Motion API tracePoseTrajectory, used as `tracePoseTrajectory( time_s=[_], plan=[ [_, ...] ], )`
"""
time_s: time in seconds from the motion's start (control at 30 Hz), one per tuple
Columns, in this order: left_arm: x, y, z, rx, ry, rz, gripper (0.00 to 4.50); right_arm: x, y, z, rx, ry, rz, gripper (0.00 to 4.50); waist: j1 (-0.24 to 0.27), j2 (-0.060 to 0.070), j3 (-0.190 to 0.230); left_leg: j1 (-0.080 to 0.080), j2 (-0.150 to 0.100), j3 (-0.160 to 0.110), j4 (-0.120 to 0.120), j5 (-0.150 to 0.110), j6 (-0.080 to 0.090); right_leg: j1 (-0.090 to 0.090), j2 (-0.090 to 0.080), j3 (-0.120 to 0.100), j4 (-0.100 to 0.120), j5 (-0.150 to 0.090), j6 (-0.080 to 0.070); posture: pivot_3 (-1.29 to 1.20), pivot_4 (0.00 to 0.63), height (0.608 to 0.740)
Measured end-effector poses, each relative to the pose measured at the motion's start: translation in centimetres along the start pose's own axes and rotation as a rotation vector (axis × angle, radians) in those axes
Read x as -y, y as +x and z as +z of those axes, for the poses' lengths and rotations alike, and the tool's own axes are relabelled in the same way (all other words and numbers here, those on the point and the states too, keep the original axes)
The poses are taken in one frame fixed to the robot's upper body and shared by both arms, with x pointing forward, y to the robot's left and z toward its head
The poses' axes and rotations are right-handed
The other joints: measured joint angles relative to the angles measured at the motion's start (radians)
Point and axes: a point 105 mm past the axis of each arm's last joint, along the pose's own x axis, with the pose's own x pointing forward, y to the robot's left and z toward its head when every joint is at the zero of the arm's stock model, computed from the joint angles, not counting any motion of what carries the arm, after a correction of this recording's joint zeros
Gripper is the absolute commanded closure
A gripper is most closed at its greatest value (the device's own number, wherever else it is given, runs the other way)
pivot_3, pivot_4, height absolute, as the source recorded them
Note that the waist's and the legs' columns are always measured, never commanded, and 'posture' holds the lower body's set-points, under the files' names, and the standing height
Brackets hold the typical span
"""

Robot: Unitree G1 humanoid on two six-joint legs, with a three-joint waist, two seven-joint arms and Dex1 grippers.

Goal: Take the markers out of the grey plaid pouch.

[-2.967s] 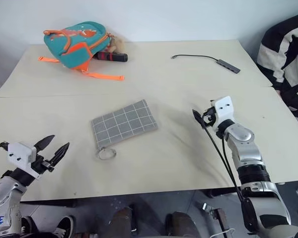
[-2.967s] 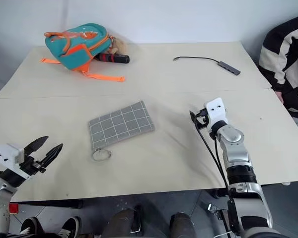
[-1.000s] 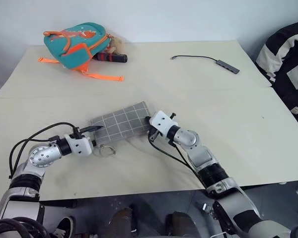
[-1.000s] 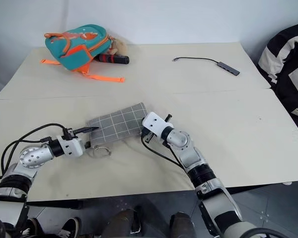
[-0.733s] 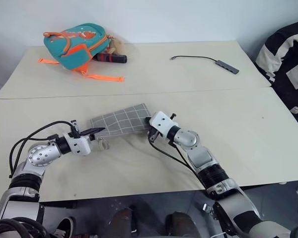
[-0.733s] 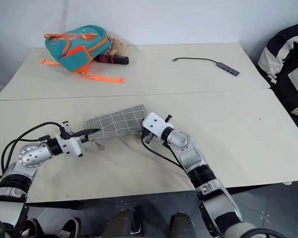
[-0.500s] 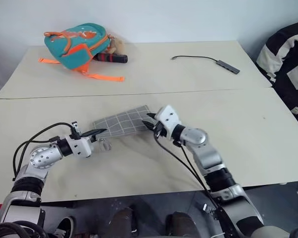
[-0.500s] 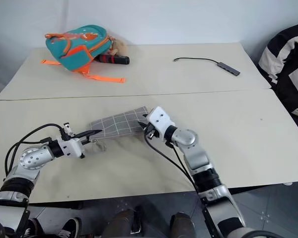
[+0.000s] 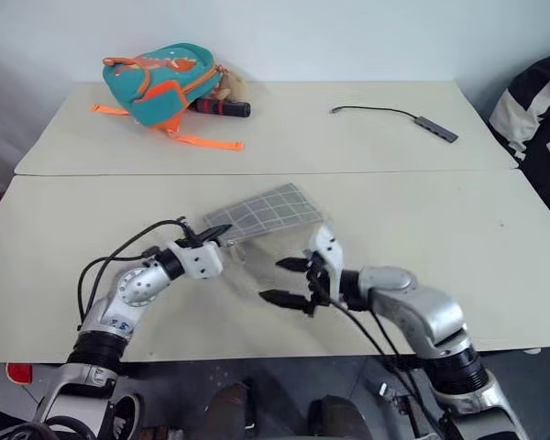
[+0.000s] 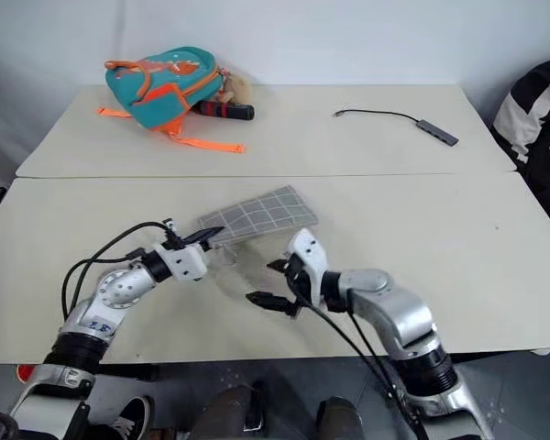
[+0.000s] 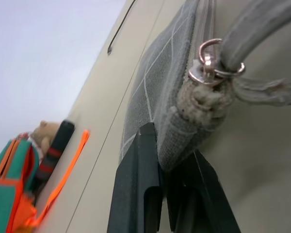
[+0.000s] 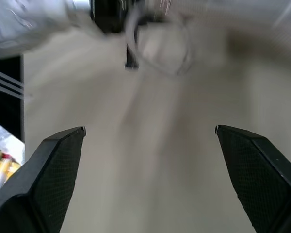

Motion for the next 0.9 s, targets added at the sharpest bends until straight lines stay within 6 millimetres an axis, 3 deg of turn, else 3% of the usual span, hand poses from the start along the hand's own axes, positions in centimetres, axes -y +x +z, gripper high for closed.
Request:
tracePoseTrajectory(
  time_s=[0.2,0.37,0.5,0.67,0.83,0.9],
  plan=[
    [0.1,0.6,0.7,-0.016,0.005,-0.006,4.50,0.4,2.9,1.0,0.093,0.096,-0.056,0.01,-0.008,0.000,0.000,0.000,0.001,0.000,0.000,0.002,0.003,0.000,0.001,-0.005,0.001,0.000,0.000,0.00,0.150,0.740],
    [0.2,0.8,0.9,-0.024,0.000,-0.010,4.50,0.7,3.7,2.0,0.128,0.124,-0.062,0.01,-0.008,0.000,0.000,0.000,0.000,0.000,0.000,0.002,0.003,0.000,0.000,-0.005,0.000,0.000,0.000,0.00,0.150,0.740],
    [0.4,1.1,1.3,-0.022,-0.008,-0.012,4.50,0.9,4.4,1.8,0.112,0.079,-0.069,0.94,-0.011,0.000,0.000,0.000,0.000,0.000,0.000,0.000,0.001,-0.001,0.000,-0.005,0.000,0.000,0.000,0.00,0.150,0.740],
    [0.5,1.2,1.6,-0.021,-0.011,-0.014,4.50,1.4,4.4,1.5,0.098,0.059,-0.082,2.74,-0.011,0.000,0.000,0.000,0.000,0.000,0.000,0.001,0.001,-0.001,0.000,-0.005,0.000,0.000,0.000,0.00,0.150,0.740],
    [0.6,1.0,1.6,-0.018,-0.021,-0.013,4.50,2.4,2.9,1.1,0.069,0.022,-0.102,4.47,-0.011,0.000,0.000,0.000,0.000,0.000,0.000,0.000,0.001,-0.001,-0.002,-0.005,-0.001,0.000,0.000,0.00,0.150,0.740],
    [0.7,0.7,1.6,-0.012,-0.024,-0.015,4.50,3.3,1.7,1.3,0.071,0.011,-0.130,4.47,-0.011,0.000,0.000,0.000,0.001,0.000,-0.001,0.000,0.001,-0.001,-0.002,-0.005,-0.001,0.000,0.000,0.00,0.150,0.740]
  ],
)
